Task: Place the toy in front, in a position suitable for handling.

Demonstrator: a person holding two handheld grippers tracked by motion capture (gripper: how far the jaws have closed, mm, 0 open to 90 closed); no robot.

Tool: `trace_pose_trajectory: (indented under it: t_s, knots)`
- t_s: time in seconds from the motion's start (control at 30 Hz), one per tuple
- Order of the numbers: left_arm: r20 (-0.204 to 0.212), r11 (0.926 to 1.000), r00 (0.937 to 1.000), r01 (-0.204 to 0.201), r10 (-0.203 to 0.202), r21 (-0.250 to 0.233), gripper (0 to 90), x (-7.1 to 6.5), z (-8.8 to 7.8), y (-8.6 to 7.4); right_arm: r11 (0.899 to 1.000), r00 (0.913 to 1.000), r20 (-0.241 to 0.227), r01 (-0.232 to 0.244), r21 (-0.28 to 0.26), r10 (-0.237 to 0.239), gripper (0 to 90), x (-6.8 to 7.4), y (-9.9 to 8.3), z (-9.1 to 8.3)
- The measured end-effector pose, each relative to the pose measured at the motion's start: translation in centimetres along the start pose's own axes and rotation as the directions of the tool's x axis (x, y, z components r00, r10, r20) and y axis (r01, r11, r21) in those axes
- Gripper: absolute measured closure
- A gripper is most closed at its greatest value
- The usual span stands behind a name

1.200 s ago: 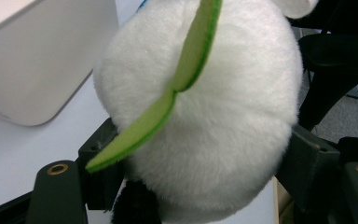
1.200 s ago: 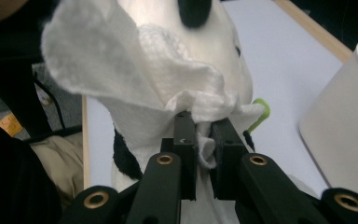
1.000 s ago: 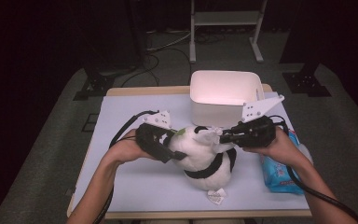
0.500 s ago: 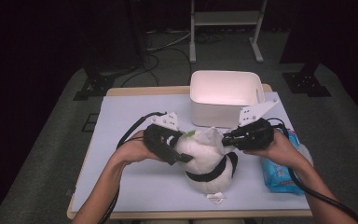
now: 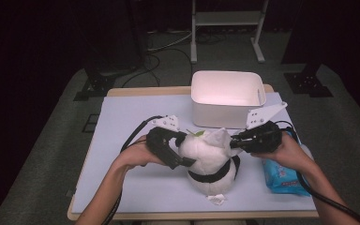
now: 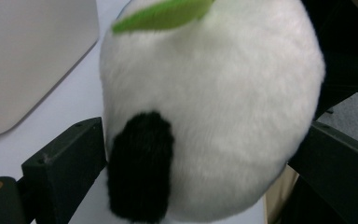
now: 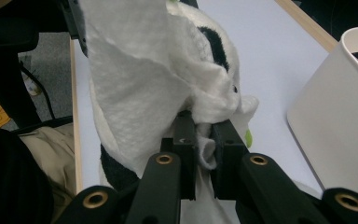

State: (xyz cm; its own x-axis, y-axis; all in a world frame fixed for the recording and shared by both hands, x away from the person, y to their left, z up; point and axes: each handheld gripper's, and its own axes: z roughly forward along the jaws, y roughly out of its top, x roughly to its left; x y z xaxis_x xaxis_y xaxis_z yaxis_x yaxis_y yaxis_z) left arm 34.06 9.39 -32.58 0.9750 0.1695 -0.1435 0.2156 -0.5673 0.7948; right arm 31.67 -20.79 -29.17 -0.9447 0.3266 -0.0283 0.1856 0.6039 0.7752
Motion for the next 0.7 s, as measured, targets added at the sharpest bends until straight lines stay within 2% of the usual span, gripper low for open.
trace_pose_trajectory:
  t_s: [0.23,0.37,0.5,0.7]
  knots:
    - [0.026,0.9995,0.9996,0.001,0.000,-0.031,5.3,0.2,0.9,-0.6,1.000,0.9999,0.006,-0.012,0.003,0.012,81.6,-0.3,-0.5,-0.1]
    - [0.037,0.9986,0.9993,0.006,-0.004,-0.053,13.5,0.4,1.0,-0.7,1.000,0.9998,0.006,-0.021,0.006,0.021,81.6,-0.4,-0.8,-0.3]
    - [0.033,0.9986,0.9994,-0.001,0.003,-0.053,21.9,0.3,0.8,-0.5,1.000,0.9998,0.005,-0.021,-0.007,0.021,81.7,-0.3,-1.0,-0.3]
    - [0.016,0.9984,0.9997,-0.018,0.019,-0.053,26.5,0.3,0.0,0.0,0.999,0.9997,0.010,-0.021,-0.032,0.021,81.7,-0.3,-0.9,-0.5]
